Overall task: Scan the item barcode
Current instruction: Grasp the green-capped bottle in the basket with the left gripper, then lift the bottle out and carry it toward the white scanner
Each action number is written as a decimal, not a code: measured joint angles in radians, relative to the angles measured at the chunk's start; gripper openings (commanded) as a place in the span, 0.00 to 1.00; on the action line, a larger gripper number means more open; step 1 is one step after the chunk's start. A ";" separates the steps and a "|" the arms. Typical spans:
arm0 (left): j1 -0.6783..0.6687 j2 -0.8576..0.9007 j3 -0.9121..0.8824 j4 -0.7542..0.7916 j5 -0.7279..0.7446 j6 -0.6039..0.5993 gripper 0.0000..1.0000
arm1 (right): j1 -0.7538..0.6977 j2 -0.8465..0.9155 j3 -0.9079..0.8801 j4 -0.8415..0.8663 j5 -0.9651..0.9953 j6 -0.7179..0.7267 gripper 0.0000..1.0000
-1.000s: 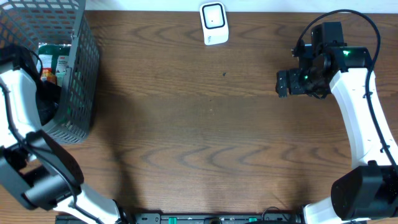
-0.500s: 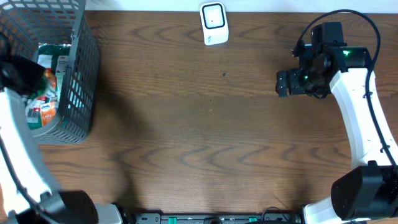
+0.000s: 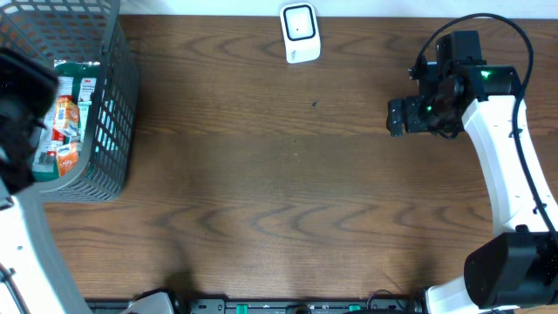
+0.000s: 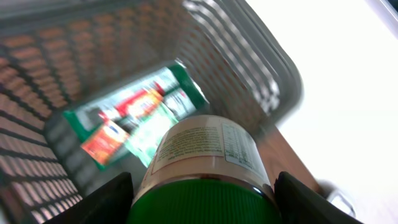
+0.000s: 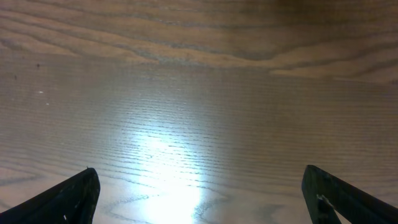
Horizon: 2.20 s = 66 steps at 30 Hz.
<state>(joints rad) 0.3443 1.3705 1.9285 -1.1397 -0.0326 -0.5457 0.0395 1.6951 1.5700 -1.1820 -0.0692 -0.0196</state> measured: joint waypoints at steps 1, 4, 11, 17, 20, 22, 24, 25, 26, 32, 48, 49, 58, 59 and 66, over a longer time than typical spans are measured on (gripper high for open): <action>-0.031 -0.005 0.000 -0.009 0.000 0.000 0.52 | 0.000 0.000 0.000 0.000 0.000 0.000 0.99; -0.126 -0.011 0.000 -0.029 0.002 0.000 0.52 | 0.000 0.000 0.000 0.000 0.000 0.000 0.99; -0.365 -0.010 0.000 -0.105 0.003 -0.008 0.52 | 0.000 0.000 0.000 0.000 0.000 0.000 0.99; -0.562 0.044 0.000 -0.191 0.003 -0.034 0.52 | 0.000 0.000 0.000 0.000 0.000 0.000 0.99; -0.657 0.120 0.000 -0.246 0.004 -0.047 0.52 | 0.000 0.000 0.000 0.000 0.000 0.000 0.99; -0.715 0.176 -0.004 -0.252 0.000 -0.058 0.53 | 0.000 0.000 0.000 0.000 0.000 0.000 0.99; -0.776 0.237 -0.018 -0.249 0.000 -0.063 0.53 | 0.000 0.000 0.000 0.000 0.000 0.000 0.99; -0.811 0.273 -0.029 -0.247 0.000 -0.066 0.53 | 0.000 0.000 0.000 0.000 0.000 0.000 0.99; -0.839 0.307 -0.038 -0.244 0.001 -0.069 0.53 | 0.000 0.000 0.000 0.000 0.000 0.000 0.99; -0.990 0.551 -0.058 -0.166 0.005 -0.093 0.53 | 0.000 0.000 0.000 0.000 0.000 0.000 0.99; -1.058 0.801 -0.059 0.056 0.087 -0.318 0.53 | 0.000 0.000 0.000 0.000 0.000 0.000 0.99; -1.058 0.803 -0.059 0.063 0.090 -0.332 0.57 | 0.000 0.000 0.000 0.000 0.000 0.000 0.99; -1.058 0.803 -0.059 0.087 0.100 -0.340 0.66 | 0.000 0.000 0.000 0.000 0.000 0.000 0.99; -1.058 0.803 -0.059 0.086 0.101 -0.333 0.66 | 0.000 0.000 0.000 0.000 0.000 0.000 0.99; -1.064 0.803 -0.059 0.087 0.103 -0.304 0.81 | 0.000 0.000 0.000 0.000 0.000 0.000 0.99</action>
<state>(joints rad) -0.7197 2.1735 1.8694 -1.0523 0.0700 -0.8497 0.0395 1.6951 1.5700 -1.1816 -0.0696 -0.0196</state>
